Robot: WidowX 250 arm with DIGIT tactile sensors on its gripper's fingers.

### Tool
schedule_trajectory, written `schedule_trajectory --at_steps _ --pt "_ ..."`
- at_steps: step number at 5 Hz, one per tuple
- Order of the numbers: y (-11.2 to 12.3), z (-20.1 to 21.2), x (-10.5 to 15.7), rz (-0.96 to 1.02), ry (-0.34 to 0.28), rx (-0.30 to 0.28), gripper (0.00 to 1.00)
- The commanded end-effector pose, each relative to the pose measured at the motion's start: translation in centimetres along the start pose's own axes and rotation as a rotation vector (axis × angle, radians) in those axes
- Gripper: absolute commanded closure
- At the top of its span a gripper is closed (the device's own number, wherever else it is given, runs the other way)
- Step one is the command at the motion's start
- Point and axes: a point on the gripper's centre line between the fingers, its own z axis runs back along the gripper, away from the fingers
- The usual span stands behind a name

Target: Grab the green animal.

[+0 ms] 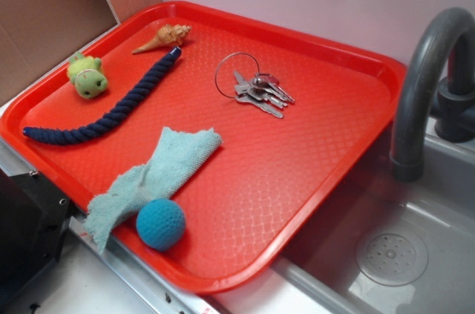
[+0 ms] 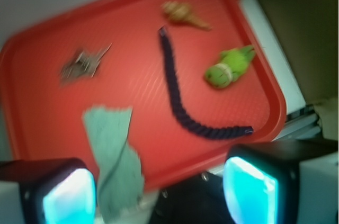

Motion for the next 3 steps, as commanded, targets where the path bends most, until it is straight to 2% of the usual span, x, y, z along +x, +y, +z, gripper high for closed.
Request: schedule_trajectory --at_steps 1,2,3 --pt "4.3 -3.0 3.7 0.498 -0.186 0.046 0.00" --pt "6.1 -4.9 4.5 0.741 -0.232 0.090 0.00" --pt "7.6 -7.2 5.0 0.945 -0.323 0.181 0.00"
